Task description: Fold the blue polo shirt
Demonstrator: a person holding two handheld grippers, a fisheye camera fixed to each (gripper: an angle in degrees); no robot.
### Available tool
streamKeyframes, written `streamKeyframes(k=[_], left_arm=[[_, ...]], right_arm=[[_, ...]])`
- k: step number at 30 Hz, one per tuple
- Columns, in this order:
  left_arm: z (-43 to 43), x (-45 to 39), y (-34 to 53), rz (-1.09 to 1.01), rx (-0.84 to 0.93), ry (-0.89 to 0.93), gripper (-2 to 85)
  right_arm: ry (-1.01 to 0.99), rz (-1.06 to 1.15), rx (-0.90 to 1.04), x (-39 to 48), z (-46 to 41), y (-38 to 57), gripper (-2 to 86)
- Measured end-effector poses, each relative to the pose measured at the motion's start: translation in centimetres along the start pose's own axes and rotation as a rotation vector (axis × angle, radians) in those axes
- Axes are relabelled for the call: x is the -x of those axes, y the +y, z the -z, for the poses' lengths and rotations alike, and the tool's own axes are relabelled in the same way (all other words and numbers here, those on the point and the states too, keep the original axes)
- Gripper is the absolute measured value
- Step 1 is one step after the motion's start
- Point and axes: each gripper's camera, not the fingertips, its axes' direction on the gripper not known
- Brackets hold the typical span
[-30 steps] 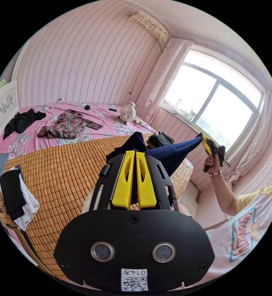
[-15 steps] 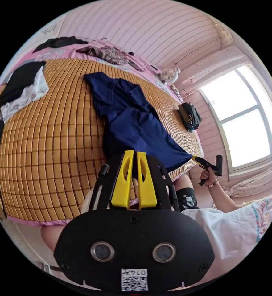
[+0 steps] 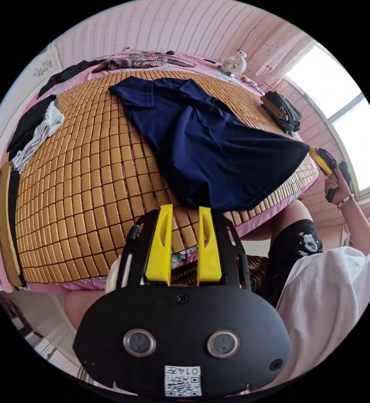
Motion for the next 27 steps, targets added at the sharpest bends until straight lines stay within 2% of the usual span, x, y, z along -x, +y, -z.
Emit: streamKeyframes(k=[2,5,9,12,15,18,20,22,24,27], left_arm=[[-0.6,-1.0,-0.8,-0.027,0.009,0.005,10.7],[-2.2,-2.5,-2.3,-0.075,0.050,0.020,10.3],[-4.0,-4.2,-3.9,-0.144,0.089,-0.039,4.7],[-3.6,-2.9,-4.8,-0.128,0.121,0.047,0.0],[-0.5,-0.1,-5.2,-0.118,0.053,-0.014,-0.7],[3.9,4.2,-5.7,-0.006,-0.072,-0.020,-0.9],[5.9,7.2,-5.6,0.120,-0.143,0.068,-0.8],[6.7,9.7,-4.9,0.251,-0.184,0.123,-0.7],[6.9,10.6,-3.7,0.302,-0.204,0.120,-0.4],[5.8,9.0,-2.8,0.244,-0.153,0.098,0.7]], right_arm=[[-0.191,-0.253,-0.120,-4.4,1.0,0.2,0.2],[-0.220,-0.428,-0.165,-7.8,1.0,1.0,0.2],[-0.197,-0.393,-0.074,-7.4,-0.4,0.6,0.1],[-0.347,-0.344,0.006,-5.6,-1.9,-0.4,0.1],[-0.373,-0.197,-0.014,-2.6,-1.7,-2.1,0.2],[-0.233,-0.171,-0.068,-2.5,-1.4,-2.8,0.2],[0.039,-0.235,-0.007,-4.6,-2.5,-3.0,0.2],[0.221,-0.254,0.083,-5.9,-4.0,-2.8,0.2],[0.292,-0.235,0.143,-6.3,-5.3,-2.4,0.2],[0.317,-0.224,0.182,-6.5,-6.7,-2.0,0.2]])
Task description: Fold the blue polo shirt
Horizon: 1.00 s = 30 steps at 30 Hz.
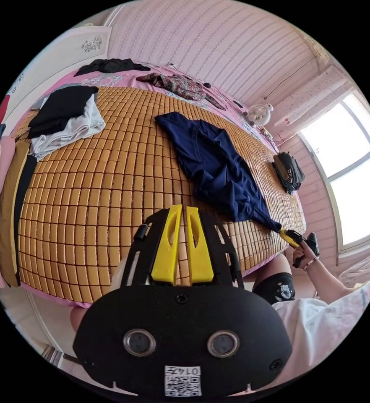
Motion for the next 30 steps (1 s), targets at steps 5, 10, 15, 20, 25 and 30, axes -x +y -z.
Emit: streamKeyframes(k=[5,10,15,20,25,30], left_arm=[[-2.9,-5.1,0.6,-0.158,0.089,0.004,4.3],[-7.0,-11.7,0.1,-0.340,0.174,-0.008,7.1],[-11.3,-12.7,-3.2,-0.258,0.227,-0.155,9.8],[-12.6,-11.3,-4.6,-0.230,0.285,-0.183,4.2],[-6.3,-8.7,-3.5,-0.263,0.177,0.007,0.6],[1.2,-2.0,1.7,-0.122,0.128,0.085,-0.2]], right_arm=[[0.061,0.043,0.033,1.4,-1.6,0.0,0.3],[0.089,0.102,0.055,3.1,-2.9,0.3,0.3],[0.124,0.150,0.068,4.7,-3.9,0.9,0.3],[0.146,0.201,0.059,6.6,-4.4,1.2,0.2],[0.097,0.272,-0.032,8.6,-3.0,1.9,0.3],[0.164,0.394,0.044,10.5,-3.9,4.4,0.4]])
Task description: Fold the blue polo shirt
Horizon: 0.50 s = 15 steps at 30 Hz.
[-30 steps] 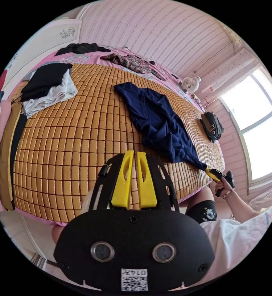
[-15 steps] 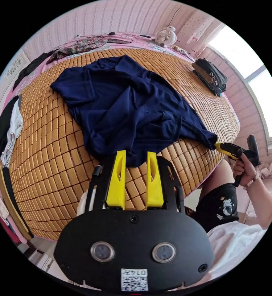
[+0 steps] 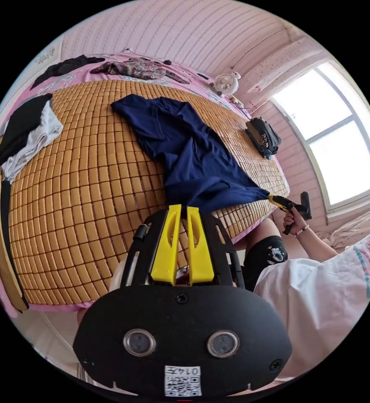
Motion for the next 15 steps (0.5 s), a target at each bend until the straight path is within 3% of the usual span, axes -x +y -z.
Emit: streamKeyframes(k=[3,6,15], left_arm=[[0.0,1.7,3.6,0.105,0.032,-0.081,0.8],[-0.7,1.5,5.4,0.143,0.041,-0.051,3.9],[-4.7,-3.0,2.8,0.066,0.090,-0.148,10.0]], right_arm=[[0.139,0.090,0.089,2.0,-1.5,1.2,0.5],[0.220,0.133,0.108,3.8,-2.3,1.8,0.6],[0.351,0.171,0.028,8.7,-2.8,2.0,3.8]])
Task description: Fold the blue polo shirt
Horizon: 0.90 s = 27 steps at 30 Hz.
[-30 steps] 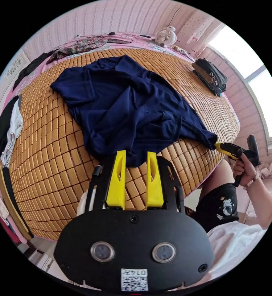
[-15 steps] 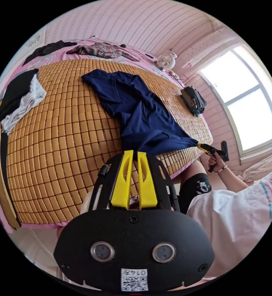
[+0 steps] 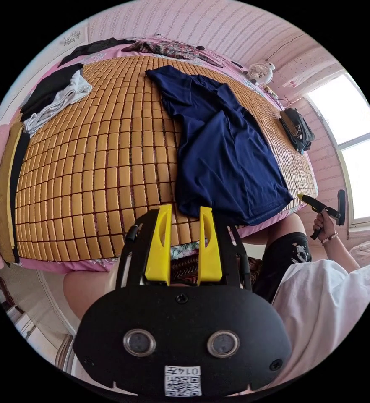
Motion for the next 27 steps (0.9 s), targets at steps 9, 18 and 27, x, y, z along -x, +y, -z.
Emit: streamKeyframes(k=[9,18,27], left_arm=[[-1.0,-6.2,1.2,-0.177,0.013,-0.142,7.6],[-3.3,-6.3,-1.9,-0.107,0.078,-0.172,6.2],[4.4,-0.7,2.9,-0.048,-0.015,0.152,-0.7]], right_arm=[[0.090,0.182,0.069,5.9,-2.1,-0.5,6.2],[0.167,0.193,0.124,7.3,-3.3,-0.7,4.3],[0.057,0.108,0.105,5.2,-1.6,0.2,1.0]])
